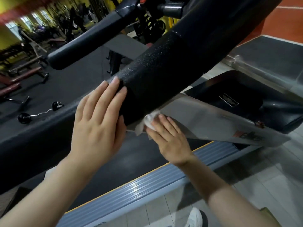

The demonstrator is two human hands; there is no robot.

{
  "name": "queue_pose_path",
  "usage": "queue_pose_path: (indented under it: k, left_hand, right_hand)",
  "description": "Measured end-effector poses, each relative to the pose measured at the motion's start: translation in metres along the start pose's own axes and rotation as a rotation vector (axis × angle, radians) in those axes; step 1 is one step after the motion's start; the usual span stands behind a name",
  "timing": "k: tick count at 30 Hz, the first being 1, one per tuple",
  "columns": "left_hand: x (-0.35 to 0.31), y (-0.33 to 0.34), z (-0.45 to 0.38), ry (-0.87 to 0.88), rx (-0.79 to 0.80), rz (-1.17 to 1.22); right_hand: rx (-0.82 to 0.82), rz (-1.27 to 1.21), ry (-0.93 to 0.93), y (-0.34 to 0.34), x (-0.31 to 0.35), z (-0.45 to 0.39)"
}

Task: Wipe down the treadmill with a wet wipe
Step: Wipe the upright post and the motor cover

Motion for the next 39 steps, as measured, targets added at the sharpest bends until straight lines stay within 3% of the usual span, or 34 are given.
queue_pose_path:
  k: [3, 7, 11, 17, 21, 23, 25, 29, 31, 33, 35, 36, 37, 39]
  left_hand:
    - [0.006, -0.006, -0.011, 0.009, 0.017, -0.001]
    - [0.01, -0.007, -0.016, 0.049, -0.019, 0.023]
    - [0.008, -0.001, -0.012, 0.091, -0.046, -0.039]
    - [0.009, 0.0, -0.013, 0.102, -0.052, -0.054]
    - [0.009, -0.001, -0.012, 0.101, -0.063, -0.062]
    - [0.008, -0.002, -0.013, 0.11, -0.063, -0.048]
    - [0.007, -0.002, -0.011, 0.143, -0.071, -0.047]
    - [0.004, -0.004, -0.007, 0.238, -0.087, -0.02]
    - [0.005, -0.006, -0.007, 0.253, -0.082, 0.028]
    - [0.006, -0.007, -0.006, 0.263, -0.061, 0.064]
    - [0.008, -0.01, -0.005, 0.266, -0.036, 0.103]
    - [0.009, -0.011, -0.005, 0.264, -0.019, 0.124]
    - [0.009, -0.011, -0.005, 0.265, 0.004, 0.143]
    - [0.009, -0.011, -0.005, 0.269, 0.044, 0.167]
  right_hand:
    - [0.06, 0.018, -0.423, -0.004, -0.004, -0.019]
    - [0.054, 0.056, -0.791, -0.009, -0.004, -0.049]
    - [0.193, 0.117, -0.951, 0.0, 0.011, -0.058]
    - [0.327, 0.657, -1.337, 0.006, -0.048, 0.013]
    - [0.492, 0.697, -1.372, -0.003, -0.062, 0.03]
    - [0.439, 0.557, -1.203, -0.004, -0.05, 0.035]
    - [0.42, 0.285, -0.834, -0.016, -0.038, 0.031]
    - [0.432, -0.25, 0.241, -0.037, -0.007, 0.041]
    - [0.357, -0.521, 0.786, -0.031, 0.016, 0.055]
    - [0.256, -0.839, 1.199, -0.026, 0.038, 0.052]
    - [0.249, -1.098, 1.436, -0.012, 0.059, 0.041]
    - [0.303, -1.083, 1.317, -0.011, 0.066, 0.022]
    - [0.282, -1.147, 1.421, -0.011, 0.07, 0.004]
    - [0.104, -1.085, 1.61, -0.003, 0.065, -0.014]
Point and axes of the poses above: each hand's wrist, its own z-axis away from the middle knuckle, its own y-axis out of the palm, x = y × z, the point moved 5 cm from there along -z, towards the middle knuckle, and after that the axes turned 10 degrees about z, right-handed, at the moved point
